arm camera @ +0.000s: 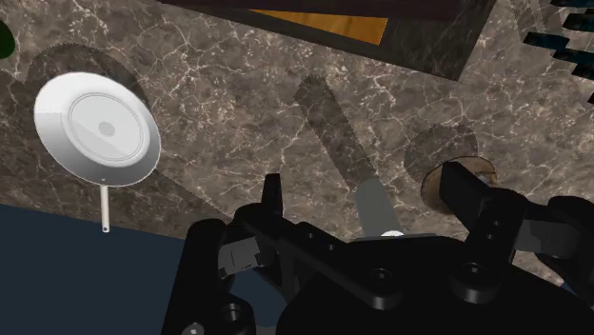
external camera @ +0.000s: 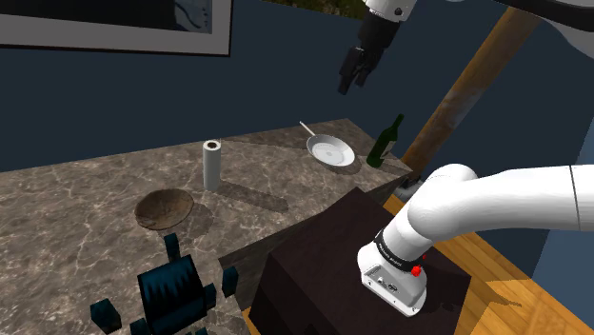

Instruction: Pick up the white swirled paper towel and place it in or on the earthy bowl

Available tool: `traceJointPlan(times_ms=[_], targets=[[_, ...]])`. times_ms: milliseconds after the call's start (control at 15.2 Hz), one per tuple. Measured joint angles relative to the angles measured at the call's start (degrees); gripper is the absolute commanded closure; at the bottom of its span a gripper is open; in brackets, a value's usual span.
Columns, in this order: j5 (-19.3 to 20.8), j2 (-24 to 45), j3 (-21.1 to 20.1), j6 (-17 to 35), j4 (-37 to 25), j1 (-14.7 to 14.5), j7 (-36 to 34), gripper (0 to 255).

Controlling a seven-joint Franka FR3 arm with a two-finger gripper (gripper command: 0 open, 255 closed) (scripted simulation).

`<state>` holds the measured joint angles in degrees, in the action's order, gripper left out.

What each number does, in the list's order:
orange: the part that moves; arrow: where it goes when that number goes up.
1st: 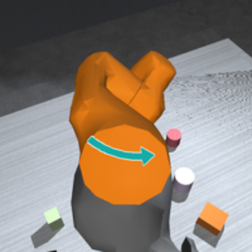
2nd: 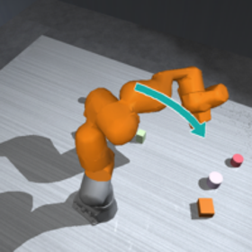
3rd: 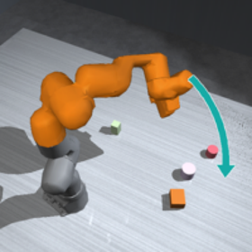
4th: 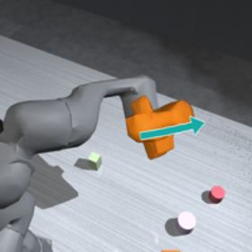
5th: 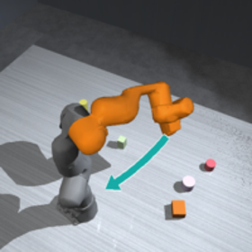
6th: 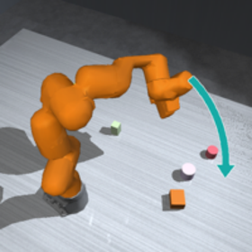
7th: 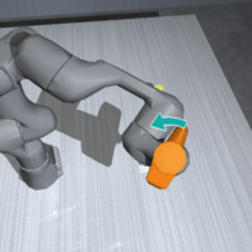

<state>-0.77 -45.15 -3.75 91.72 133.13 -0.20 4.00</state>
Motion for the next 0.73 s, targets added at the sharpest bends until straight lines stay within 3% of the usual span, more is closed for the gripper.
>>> traceJointPlan(times_ms=[198,726], targets=[[-0.4,1.1,-0.7,2.4,1.1,0.0,-1.0,0],[-2.7,10.1,-6.0,18.5,6.6,-0.2,-7.9,0]])
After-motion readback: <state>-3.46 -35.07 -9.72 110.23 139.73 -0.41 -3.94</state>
